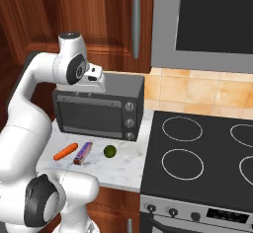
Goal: Place the carrot and lime inside the fridge drawer. Close the drawer after placing the vegetables.
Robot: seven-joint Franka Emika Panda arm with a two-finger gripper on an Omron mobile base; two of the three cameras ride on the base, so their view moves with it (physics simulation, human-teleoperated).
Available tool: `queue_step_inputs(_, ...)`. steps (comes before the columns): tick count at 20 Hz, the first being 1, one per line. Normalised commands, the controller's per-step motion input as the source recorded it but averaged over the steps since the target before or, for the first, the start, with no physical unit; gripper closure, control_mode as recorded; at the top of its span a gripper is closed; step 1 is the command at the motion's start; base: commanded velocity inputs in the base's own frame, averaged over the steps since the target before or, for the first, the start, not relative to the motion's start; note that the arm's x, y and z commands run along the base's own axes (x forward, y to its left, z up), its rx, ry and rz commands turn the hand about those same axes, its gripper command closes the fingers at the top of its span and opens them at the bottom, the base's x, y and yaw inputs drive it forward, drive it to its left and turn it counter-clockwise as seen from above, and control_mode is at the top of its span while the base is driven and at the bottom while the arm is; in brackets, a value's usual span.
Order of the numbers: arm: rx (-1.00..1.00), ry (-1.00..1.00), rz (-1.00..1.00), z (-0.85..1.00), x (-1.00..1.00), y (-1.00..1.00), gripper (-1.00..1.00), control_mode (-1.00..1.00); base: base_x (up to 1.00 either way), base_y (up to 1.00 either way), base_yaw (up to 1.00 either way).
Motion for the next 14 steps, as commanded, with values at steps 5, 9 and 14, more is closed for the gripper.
queue_step_inputs(5,-0.02,0.05,0.00,-0.28,-0.28,0.20,-1.00,-1.00,0.00,0.00,0.00)
queue_step_inputs(9,0.03,0.11,-0.06,-0.98,-0.16,-0.04,-1.00,-1.00,0.00,0.00,0.00)
queue_step_inputs(14,0.06,0.23,-0.02,-0.99,0.00,-0.49,-1.00,-1.00,0.00,0.00,0.00)
